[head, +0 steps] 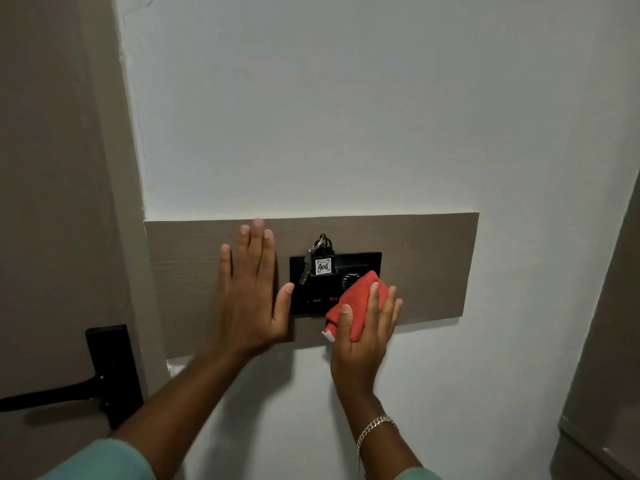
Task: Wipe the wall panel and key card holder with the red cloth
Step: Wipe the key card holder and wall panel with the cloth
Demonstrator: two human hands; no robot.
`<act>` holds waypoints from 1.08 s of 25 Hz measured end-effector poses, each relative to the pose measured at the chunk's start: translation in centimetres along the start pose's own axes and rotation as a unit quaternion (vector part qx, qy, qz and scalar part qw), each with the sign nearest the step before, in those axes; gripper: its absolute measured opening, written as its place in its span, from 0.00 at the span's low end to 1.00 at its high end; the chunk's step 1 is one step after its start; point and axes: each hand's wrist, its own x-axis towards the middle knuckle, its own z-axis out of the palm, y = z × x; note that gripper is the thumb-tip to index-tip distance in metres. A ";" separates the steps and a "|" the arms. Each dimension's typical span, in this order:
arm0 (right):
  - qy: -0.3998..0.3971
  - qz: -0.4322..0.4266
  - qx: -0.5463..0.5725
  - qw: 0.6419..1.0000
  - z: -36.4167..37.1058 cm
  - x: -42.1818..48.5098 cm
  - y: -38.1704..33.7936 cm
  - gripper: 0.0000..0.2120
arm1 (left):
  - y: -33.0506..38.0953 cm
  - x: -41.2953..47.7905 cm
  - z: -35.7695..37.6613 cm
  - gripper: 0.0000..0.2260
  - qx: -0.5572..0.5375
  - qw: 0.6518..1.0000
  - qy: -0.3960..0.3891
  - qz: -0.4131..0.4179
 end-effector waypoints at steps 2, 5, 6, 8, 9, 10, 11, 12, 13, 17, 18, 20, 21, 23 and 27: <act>-0.033 -0.021 -0.017 0.999 -1.0 0.0 0.3 0.29 | 2.2 -3.2 0.4 0.31 -0.109 0.991 0.049 -0.054; -0.112 -0.043 -0.028 0.992 -2.7 0.2 1.1 0.29 | 7.1 -7.1 1.1 0.15 -0.348 0.906 0.066 -0.233; -0.142 -0.057 -0.038 0.988 -3.3 0.2 1.4 0.29 | 8.5 -7.6 1.4 0.10 -0.404 0.866 0.039 -0.294; -0.195 -0.105 -0.056 0.974 -4.5 0.1 2.3 0.30 | 10.4 -7.5 2.3 0.07 -0.499 0.779 -0.058 -0.374; -0.219 -0.127 -0.056 0.966 -5.2 0.0 2.8 0.32 | 11.1 -7.4 2.9 0.10 -0.535 0.740 -0.113 -0.391; -0.240 -0.141 -0.048 0.959 -6.1 -0.1 3.3 0.34 | 11.8 -7.2 3.4 0.13 -0.557 0.709 -0.156 -0.403; -0.261 -0.144 -0.036 0.954 -7.2 -0.1 3.8 0.37 | 12.3 -7.1 4.0 0.14 -0.571 0.683 -0.181 -0.418; -0.279 -0.136 -0.027 0.950 -8.5 0.0 4.4 0.40 | 12.9 -7.0 4.6 0.13 -0.584 0.658 -0.194 -0.435; -0.295 -0.114 -0.021 0.948 -9.9 0.3 5.1 0.42 | 13.5 -7.1 5.5 0.12 -0.596 0.636 -0.201 -0.447; -0.284 0.173 0.092 0.939 -17.0 3.4 8.4 0.47 | 18.6 -7.5 9.6 0.16 -0.629 0.587 -0.227 -0.457; -0.276 0.250 0.125 0.919 -19.0 4.8 9.9 0.43 | 20.6 -7.7 10.9 0.18 -0.634 0.579 -0.237 -0.454; -0.272 0.334 0.126 0.894 -23.5 7.4 13.5 0.29 | 25.7 -8.2 13.8 0.18 -0.637 0.568 -0.261 -0.451; -0.268 0.349 0.104 0.892 -25.6 8.4 15.2 0.24 | 28.0 -8.6 15.1 0.17 -0.633 0.561 -0.273 -0.458; -0.234 0.361 0.039 0.902 -30.0 10.2 19.2 0.19 | 33.6 -9.9 18.4 0.17 -0.619 0.536 -0.306 -0.485; -0.211 0.347 -0.126 0.905 -38.6 14.1 28.1 0.19 | 45.6 -12.6 25.1 0.11 -0.605 0.454 -0.388 -0.527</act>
